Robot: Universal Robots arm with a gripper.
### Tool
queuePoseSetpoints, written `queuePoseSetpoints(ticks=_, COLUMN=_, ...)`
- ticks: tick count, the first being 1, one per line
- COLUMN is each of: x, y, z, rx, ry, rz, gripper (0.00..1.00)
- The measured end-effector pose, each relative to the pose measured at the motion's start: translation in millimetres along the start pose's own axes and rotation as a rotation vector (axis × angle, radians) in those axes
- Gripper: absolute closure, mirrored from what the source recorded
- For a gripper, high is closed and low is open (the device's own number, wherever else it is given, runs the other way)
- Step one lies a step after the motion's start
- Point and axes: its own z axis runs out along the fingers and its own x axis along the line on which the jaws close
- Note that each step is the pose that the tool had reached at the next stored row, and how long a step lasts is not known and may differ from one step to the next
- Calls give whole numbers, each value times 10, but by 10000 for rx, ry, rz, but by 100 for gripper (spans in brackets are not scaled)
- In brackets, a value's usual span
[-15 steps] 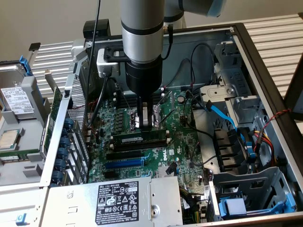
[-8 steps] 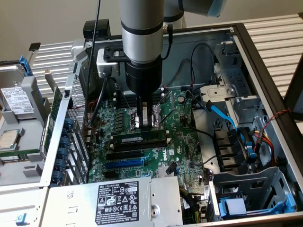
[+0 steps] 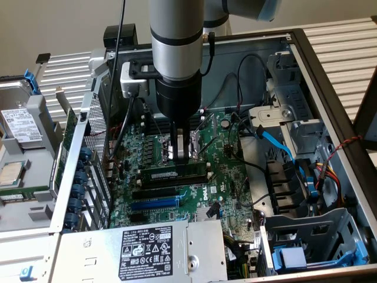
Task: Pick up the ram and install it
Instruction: 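Insert the ram into the slot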
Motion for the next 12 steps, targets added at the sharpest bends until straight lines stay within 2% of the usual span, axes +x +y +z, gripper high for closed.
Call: queuePoseSetpoints(ticks=12, x=0, y=3, z=16, rx=0, ry=0, rz=0, gripper=87)
